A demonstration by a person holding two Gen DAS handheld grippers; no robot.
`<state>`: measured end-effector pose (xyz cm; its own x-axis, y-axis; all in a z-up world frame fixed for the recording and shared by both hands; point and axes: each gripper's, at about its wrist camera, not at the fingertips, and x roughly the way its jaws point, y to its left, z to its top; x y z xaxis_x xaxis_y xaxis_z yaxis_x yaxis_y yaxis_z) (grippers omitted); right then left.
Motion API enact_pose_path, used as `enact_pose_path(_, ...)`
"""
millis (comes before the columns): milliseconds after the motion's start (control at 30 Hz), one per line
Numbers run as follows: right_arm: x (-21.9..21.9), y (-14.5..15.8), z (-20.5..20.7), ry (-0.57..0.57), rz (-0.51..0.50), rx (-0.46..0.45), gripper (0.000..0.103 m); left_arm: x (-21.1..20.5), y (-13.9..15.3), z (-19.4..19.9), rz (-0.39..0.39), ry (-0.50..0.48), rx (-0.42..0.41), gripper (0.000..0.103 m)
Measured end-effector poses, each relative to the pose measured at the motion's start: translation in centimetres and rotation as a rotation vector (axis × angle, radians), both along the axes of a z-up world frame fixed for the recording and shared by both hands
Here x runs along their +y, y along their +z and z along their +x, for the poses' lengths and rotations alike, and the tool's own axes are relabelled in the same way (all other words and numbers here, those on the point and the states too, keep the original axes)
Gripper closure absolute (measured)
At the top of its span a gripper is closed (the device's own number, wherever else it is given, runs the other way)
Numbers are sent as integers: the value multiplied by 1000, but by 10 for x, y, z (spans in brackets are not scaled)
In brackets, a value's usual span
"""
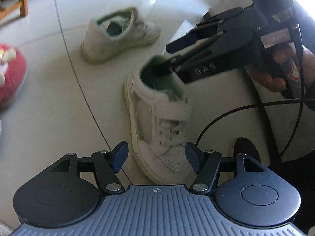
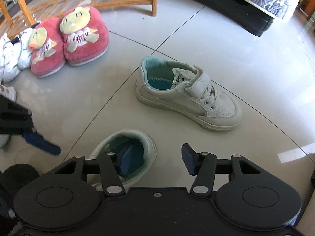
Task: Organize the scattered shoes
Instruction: 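Lower the mint-lined sneaker beside its mate with the right gripper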
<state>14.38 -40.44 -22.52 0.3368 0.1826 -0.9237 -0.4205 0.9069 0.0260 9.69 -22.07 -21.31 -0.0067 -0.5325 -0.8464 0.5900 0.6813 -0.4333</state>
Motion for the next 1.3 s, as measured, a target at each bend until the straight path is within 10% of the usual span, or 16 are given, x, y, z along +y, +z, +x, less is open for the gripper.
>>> enact_pose_path(300, 2, -4, -1, -25, -9, 1, 92, -12, -4, -4, 20, -16, 10, 36)
enact_pose_path(733, -45, -5, -6, -259, -18, 66, 91, -29, -5, -4, 15, -23, -3, 36)
enact_pose_path(1300, -49, -7, -19, -260, -134, 101, 87, -30, -18, 7, 94, 67, -20, 36)
